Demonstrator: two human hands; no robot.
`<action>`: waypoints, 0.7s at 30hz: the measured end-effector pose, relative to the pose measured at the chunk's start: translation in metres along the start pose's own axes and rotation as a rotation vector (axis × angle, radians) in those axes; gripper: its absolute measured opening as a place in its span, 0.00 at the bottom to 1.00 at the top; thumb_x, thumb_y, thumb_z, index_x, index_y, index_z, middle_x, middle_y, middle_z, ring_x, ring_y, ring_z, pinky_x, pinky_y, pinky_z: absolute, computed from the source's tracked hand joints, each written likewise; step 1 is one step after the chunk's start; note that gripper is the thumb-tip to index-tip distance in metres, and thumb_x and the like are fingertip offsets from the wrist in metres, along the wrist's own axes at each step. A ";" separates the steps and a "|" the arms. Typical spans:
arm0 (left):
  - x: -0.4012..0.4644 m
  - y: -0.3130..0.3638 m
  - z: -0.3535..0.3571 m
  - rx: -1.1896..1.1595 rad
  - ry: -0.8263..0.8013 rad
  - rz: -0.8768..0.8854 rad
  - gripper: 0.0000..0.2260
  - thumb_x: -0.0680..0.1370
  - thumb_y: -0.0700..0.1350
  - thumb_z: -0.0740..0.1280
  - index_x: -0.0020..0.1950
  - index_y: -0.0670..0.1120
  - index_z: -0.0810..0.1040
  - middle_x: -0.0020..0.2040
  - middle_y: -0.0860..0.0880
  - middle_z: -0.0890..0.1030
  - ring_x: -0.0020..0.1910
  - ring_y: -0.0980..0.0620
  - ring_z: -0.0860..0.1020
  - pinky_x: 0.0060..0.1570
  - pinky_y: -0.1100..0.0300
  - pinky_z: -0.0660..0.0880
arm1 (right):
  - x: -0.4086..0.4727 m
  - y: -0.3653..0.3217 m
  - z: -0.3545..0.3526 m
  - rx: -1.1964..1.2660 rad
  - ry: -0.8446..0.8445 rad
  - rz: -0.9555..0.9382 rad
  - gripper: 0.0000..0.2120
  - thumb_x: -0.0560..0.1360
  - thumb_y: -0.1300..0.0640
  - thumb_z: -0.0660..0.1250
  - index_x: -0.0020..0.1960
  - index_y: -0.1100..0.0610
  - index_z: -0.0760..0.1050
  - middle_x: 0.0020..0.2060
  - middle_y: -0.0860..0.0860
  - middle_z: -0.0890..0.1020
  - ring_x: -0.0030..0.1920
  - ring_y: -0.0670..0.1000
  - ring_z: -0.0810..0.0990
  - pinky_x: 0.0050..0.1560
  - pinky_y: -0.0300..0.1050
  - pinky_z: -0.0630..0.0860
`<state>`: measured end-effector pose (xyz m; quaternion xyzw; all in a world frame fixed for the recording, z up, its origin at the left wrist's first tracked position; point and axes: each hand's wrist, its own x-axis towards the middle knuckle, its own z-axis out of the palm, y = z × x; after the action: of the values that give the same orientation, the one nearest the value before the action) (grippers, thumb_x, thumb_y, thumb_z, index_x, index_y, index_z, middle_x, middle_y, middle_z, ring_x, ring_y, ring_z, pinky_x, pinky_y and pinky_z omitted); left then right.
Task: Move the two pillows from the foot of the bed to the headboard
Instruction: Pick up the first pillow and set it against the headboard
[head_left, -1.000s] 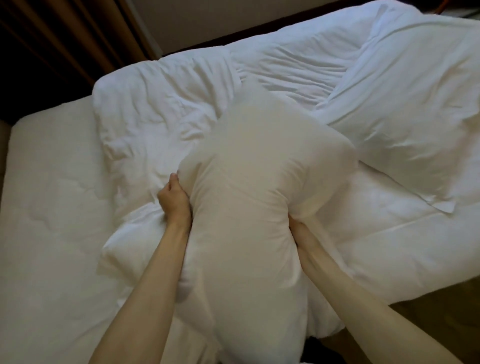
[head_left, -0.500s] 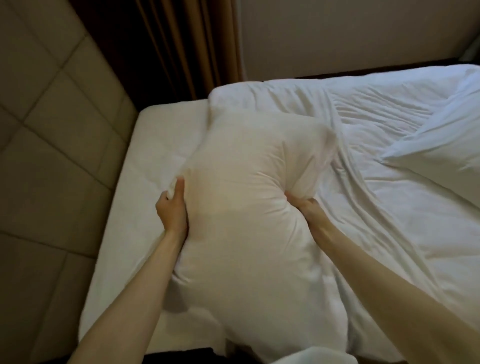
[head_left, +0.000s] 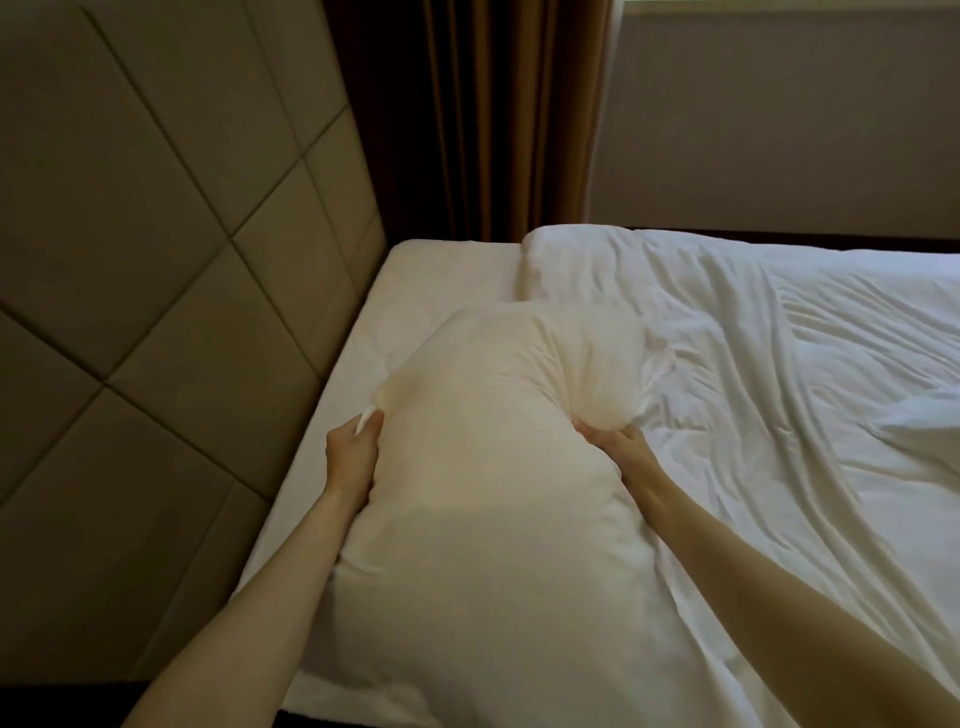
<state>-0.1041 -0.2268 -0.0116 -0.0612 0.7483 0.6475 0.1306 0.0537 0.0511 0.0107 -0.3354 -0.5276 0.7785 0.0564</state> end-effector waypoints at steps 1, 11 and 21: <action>0.003 0.003 0.001 -0.012 0.018 0.013 0.08 0.74 0.51 0.66 0.42 0.47 0.74 0.38 0.44 0.72 0.37 0.47 0.68 0.39 0.54 0.64 | 0.005 -0.002 0.000 0.006 -0.020 -0.009 0.18 0.69 0.58 0.76 0.57 0.58 0.79 0.50 0.53 0.86 0.45 0.50 0.86 0.35 0.40 0.81; 0.065 0.062 0.012 0.013 0.205 0.233 0.11 0.78 0.45 0.63 0.34 0.48 0.75 0.32 0.47 0.71 0.34 0.53 0.68 0.30 0.61 0.64 | 0.077 -0.050 0.030 -0.127 -0.138 -0.099 0.12 0.71 0.62 0.72 0.53 0.65 0.80 0.42 0.53 0.87 0.43 0.52 0.86 0.35 0.39 0.79; 0.219 0.167 -0.022 0.018 0.312 0.442 0.10 0.76 0.47 0.63 0.41 0.48 0.82 0.34 0.57 0.77 0.33 0.61 0.72 0.34 0.63 0.68 | 0.206 -0.133 0.151 -0.244 -0.153 -0.274 0.17 0.68 0.57 0.75 0.55 0.62 0.80 0.46 0.54 0.86 0.48 0.53 0.85 0.41 0.41 0.81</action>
<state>-0.3597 -0.2060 0.0899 0.0060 0.7604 0.6363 -0.1303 -0.2278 0.0818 0.0628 -0.2046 -0.6614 0.7171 0.0803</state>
